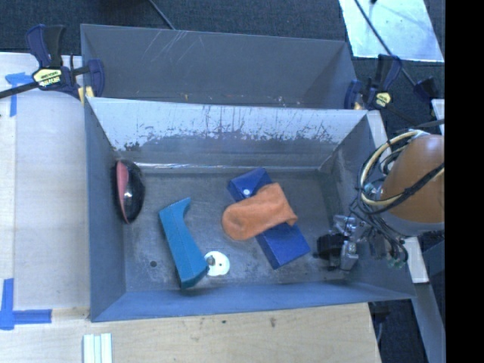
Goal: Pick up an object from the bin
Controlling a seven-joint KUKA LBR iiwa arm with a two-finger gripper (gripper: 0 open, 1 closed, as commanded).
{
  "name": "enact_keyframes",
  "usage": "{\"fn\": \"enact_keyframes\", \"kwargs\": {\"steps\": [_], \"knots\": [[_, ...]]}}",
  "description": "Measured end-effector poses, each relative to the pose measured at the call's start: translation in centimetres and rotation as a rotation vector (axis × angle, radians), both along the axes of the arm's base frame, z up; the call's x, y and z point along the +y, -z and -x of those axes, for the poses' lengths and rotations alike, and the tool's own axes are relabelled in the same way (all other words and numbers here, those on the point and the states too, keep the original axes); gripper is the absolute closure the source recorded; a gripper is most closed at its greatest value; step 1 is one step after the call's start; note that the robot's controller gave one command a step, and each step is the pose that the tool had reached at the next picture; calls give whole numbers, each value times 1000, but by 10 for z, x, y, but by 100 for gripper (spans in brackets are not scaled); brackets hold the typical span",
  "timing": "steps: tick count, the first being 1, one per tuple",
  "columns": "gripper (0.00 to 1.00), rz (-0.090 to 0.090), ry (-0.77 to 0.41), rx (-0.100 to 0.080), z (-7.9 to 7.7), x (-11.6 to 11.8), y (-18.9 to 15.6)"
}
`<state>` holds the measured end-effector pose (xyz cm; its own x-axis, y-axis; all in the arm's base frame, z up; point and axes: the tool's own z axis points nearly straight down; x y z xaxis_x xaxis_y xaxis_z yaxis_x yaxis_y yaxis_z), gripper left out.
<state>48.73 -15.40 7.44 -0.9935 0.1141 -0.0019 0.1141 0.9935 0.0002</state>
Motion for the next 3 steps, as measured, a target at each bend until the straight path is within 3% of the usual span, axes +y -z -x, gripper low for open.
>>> {"fn": "enact_keyframes", "kwargs": {"steps": [3], "knots": [[100, 1, -1, -3, 0, 0, -28]]}}
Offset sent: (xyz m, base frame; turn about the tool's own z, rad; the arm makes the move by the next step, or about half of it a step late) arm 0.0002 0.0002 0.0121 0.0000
